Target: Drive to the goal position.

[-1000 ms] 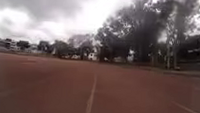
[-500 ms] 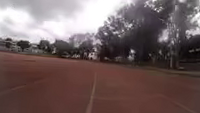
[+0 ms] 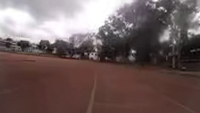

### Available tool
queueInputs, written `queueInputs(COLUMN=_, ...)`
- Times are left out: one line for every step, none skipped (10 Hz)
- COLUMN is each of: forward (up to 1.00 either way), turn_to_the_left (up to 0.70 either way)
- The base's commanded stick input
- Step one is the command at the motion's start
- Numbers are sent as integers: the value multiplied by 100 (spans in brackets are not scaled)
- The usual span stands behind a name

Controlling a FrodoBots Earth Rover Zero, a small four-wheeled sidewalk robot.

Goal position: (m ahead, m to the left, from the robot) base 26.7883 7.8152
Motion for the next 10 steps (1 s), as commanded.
queueInputs(forward=70, turn_to_the_left=0)
queueInputs(forward=70, turn_to_the_left=0)
queueInputs(forward=70, turn_to_the_left=0)
queueInputs(forward=70, turn_to_the_left=0)
queueInputs(forward=70, turn_to_the_left=0)
queueInputs(forward=70, turn_to_the_left=0)
queueInputs(forward=70, turn_to_the_left=0)
queueInputs(forward=70, turn_to_the_left=0)
queueInputs(forward=70, turn_to_the_left=0)
queueInputs(forward=70, turn_to_the_left=0)
